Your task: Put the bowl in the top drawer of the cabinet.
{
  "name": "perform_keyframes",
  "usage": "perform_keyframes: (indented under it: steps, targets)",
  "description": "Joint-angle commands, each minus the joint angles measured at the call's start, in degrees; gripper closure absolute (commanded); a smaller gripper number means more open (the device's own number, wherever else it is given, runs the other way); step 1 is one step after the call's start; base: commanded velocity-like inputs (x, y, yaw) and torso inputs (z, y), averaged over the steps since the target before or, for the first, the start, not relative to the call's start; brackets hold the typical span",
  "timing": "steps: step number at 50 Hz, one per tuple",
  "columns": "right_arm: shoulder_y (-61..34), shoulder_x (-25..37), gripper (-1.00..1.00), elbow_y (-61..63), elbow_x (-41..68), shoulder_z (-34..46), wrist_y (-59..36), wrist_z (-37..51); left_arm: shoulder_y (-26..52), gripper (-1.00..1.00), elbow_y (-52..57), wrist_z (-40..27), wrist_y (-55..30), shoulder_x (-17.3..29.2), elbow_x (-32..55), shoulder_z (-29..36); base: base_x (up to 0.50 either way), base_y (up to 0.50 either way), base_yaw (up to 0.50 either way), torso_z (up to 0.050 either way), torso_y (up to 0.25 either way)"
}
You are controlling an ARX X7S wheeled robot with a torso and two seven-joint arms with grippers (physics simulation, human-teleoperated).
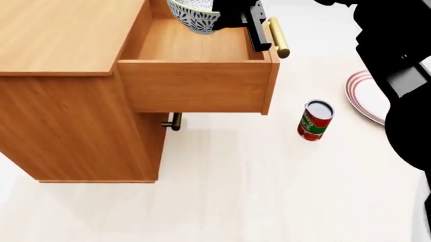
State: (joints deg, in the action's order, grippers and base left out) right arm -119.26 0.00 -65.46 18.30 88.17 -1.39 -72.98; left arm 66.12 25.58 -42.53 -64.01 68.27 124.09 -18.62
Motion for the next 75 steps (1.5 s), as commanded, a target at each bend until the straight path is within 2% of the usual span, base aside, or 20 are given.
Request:
perform_keyframes:
  steps: [1, 15, 16, 45, 65, 66, 75]
  targets:
    - [-0.3, 0.0, 1.0, -0.04, -0.28, -0.49, 0.25, 0.29, -1.49, -1.0, -0.01, 0.21, -0.44, -0.41, -0.27, -1.62, 0.0, 0.0, 0.0, 0.0, -0.051]
    - [-0.3, 0.0, 1.0, -0.04, -0.28, -0.49, 0.25, 0.29, -2.39, -1.0, -0.06, 0.35, -0.41, -1.1, -0.96, -1.83, 0.0, 0.0, 0.0, 0.0, -0.035]
    - [-0.3, 0.0, -1.0, -0.04, -0.28, -0.49, 0.25, 0.29, -2.4, -1.0, -0.05, 0.35, -0.38, -1.15, -1.01, -1.79, 0.0, 0.0, 0.0, 0.0, 0.0]
    - [-0.3, 0.0, -1.0, -0.04, -0.28, -0.49, 0.25, 0.29, -2.31, -1.0, 0.24, 0.39, 0.43, -1.32, -1.51, -0.93, 0.0, 0.0, 0.0, 0.0, 0.0]
    - [-0.3, 0.0, -1.0, -0.04, -0.28, -0.49, 0.25, 0.29, -1.02, -1.0, 0.08, 0.58, 1.31, -0.41, -0.63, 0.15, 0.0, 0.0, 0.0, 0.0, 0.205]
    - [-5.61, 0.0, -1.0, 0.91, -2.02, -0.2, -5.66, -3.19, -0.89, -1.0, 0.08, 0.61, 1.38, -0.44, -0.67, 0.33, 0.0, 0.0, 0.0, 0.0, 0.211]
    - [-5.96, 0.0, -1.0, -0.93, 1.6, -1.2, -5.7, -0.94, -1.48, -1.0, -0.2, 1.06, 1.4, -1.97, -3.19, 0.29, 0.0, 0.0, 0.0, 0.0, 0.21]
